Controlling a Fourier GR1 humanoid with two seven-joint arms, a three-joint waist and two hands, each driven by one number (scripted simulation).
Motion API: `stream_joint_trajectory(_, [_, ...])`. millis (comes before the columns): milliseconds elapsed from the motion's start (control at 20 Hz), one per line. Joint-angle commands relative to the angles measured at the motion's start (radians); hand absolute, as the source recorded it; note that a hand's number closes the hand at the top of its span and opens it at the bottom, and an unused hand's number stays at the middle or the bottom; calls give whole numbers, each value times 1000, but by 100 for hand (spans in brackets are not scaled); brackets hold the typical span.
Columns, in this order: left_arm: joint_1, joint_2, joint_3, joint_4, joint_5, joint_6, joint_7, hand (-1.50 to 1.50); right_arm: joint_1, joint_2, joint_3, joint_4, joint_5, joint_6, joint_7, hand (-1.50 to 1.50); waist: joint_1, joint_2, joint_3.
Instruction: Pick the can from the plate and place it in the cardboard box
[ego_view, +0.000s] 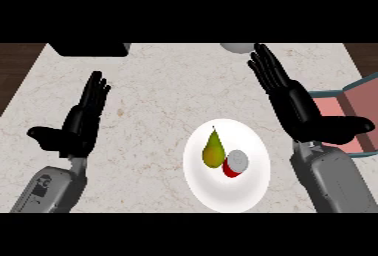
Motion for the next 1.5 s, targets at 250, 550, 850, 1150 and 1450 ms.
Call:
stream_joint_trajectory(250, [206, 174, 133, -106, 99, -73, 172, 0, 244, -66, -42, -145, 17, -75, 171, -150, -22, -15, -16])
stream_joint_trajectory(550, [240, 179, 142, -124, 157, -127, 215, 0, 451, 22, -35, -280, 314, -353, -254, -150, -36, -14, -15])
stream_joint_trajectory(850, [262, 171, 148, -184, 163, -121, 255, 0, 572, -175, 75, -529, 482, -244, -26, -150, -34, -14, -18])
stream_joint_trajectory(1150, [244, 189, 151, -178, 169, -137, 280, 0, 501, -394, 97, -526, 720, -74, 324, -150, -14, -10, -24])
stream_joint_trajectory(1450, [233, 170, 151, -159, 155, -145, 253, 0, 362, -397, 229, -616, 766, 187, 724, -150, -1, -3, -21])
